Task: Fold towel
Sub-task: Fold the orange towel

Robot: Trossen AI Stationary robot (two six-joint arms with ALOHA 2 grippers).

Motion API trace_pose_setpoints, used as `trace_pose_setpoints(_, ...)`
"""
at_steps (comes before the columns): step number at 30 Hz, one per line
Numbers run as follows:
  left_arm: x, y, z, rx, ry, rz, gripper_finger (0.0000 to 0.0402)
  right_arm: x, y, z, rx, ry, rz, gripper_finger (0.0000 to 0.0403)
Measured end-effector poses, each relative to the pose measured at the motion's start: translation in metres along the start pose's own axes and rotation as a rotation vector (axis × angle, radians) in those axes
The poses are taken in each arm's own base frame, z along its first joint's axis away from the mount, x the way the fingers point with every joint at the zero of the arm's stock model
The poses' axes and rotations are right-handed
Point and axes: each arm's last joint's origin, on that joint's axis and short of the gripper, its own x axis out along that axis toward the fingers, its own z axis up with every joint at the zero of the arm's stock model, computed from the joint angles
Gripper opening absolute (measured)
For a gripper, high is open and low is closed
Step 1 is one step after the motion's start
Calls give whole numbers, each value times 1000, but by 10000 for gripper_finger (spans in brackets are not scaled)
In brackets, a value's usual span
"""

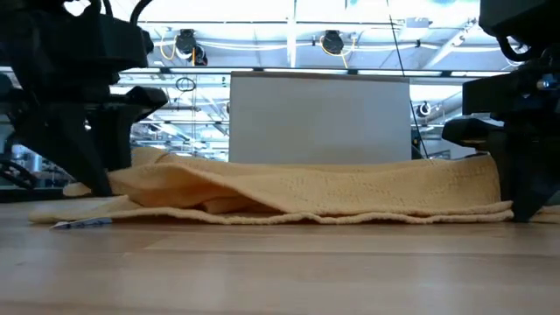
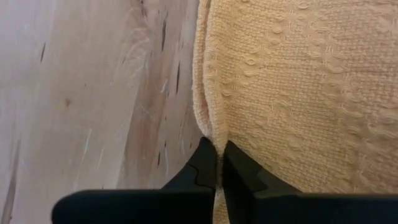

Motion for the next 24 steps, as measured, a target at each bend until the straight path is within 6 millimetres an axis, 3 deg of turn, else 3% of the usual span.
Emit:
trace_pose_setpoints(8, 0, 3, -9, -18, 102, -77, 117, 0, 0, 0, 1, -6, 3, 3)
trace_pose_setpoints(17, 0, 4, -7, -11, 78, -2, 118, 0, 0, 1, 2, -8, 5, 2)
trace_pose_setpoints(24, 4, 4, -8, -22, 107, -91, 118, 0, 0, 1, 2, -9, 6, 2)
